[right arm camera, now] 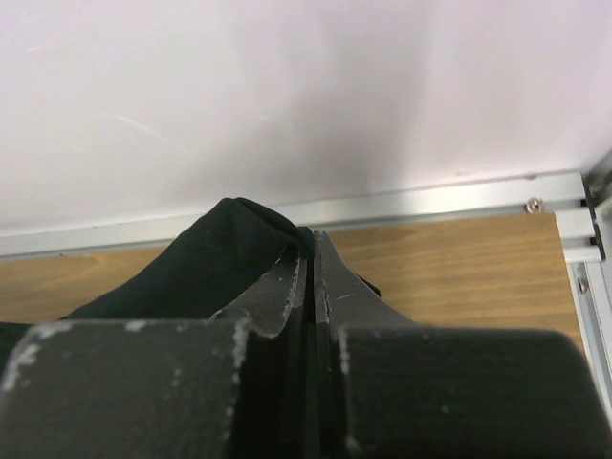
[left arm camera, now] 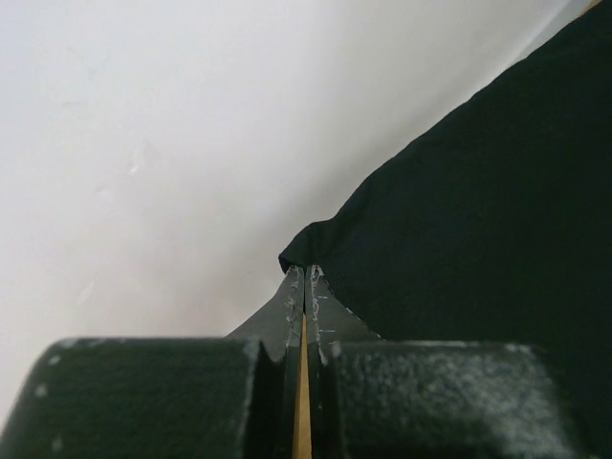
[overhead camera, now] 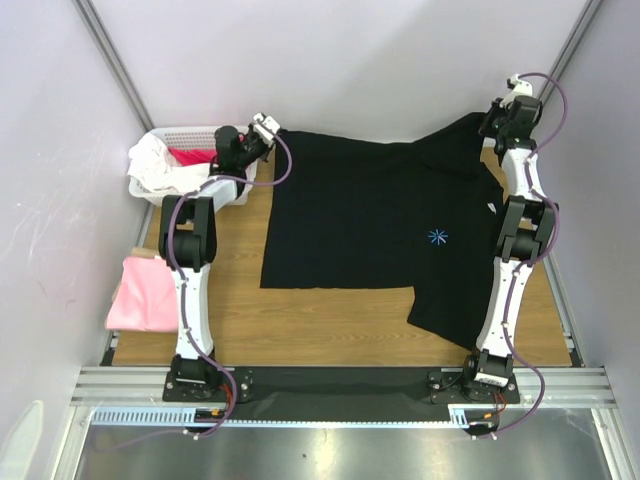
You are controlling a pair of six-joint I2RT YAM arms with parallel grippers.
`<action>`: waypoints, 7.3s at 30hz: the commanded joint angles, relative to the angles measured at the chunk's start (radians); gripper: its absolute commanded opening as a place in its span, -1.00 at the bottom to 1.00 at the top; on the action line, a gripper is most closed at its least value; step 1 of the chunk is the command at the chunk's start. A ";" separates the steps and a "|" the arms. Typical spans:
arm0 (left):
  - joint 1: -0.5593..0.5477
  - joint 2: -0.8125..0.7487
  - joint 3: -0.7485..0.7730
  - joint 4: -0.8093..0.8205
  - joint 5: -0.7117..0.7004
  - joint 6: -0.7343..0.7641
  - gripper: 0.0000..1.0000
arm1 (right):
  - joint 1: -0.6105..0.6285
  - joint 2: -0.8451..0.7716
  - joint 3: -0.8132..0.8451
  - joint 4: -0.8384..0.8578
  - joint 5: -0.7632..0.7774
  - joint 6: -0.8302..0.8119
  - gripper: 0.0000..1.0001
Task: Fold and stack the t-shirts
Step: Fold the tshirt
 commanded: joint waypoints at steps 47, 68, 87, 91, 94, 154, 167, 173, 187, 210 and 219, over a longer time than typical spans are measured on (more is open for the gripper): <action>0.045 -0.356 -0.474 -0.328 0.179 0.448 -0.99 | -0.006 -0.677 -0.897 -0.103 -0.040 -0.110 -1.00; 0.041 -0.382 -0.514 -0.424 0.144 0.602 -0.99 | -0.043 -0.758 -0.954 -0.162 -0.051 -0.144 -1.00; 0.021 -0.391 -0.537 -0.480 0.090 0.666 -0.99 | -0.043 -0.767 -1.030 -0.215 -0.017 -0.153 -1.00; 0.018 -0.403 -0.548 -0.503 0.096 0.674 -0.49 | -0.043 -0.770 -1.026 -0.225 -0.017 -0.158 -0.74; 0.016 -0.426 -0.552 -0.514 0.139 0.666 0.06 | -0.043 -0.776 -1.008 -0.238 -0.043 -0.161 -0.25; -0.324 -0.504 -0.580 -0.083 -0.586 -0.512 1.00 | 0.149 -0.351 -0.733 -0.212 -0.043 0.075 0.20; -0.324 -0.523 -0.605 -0.082 -0.588 -0.478 1.00 | 0.165 -0.462 -0.845 -0.249 -0.036 0.100 -0.74; -0.324 -0.521 -0.615 -0.068 -0.590 -0.489 0.99 | 0.218 -0.562 -0.917 -0.290 0.018 0.117 -0.63; -0.312 -0.511 -0.658 -0.052 -0.735 -0.566 0.99 | 0.262 -0.700 -1.112 -0.275 -0.026 0.222 -0.54; -0.291 -0.362 -0.390 -0.391 -0.777 -0.833 0.77 | 0.103 -0.683 -0.857 -0.232 0.208 0.223 0.40; -0.292 -0.138 -0.068 -0.631 -0.786 -0.891 0.71 | 0.015 -0.410 -0.596 -0.304 0.293 0.235 0.31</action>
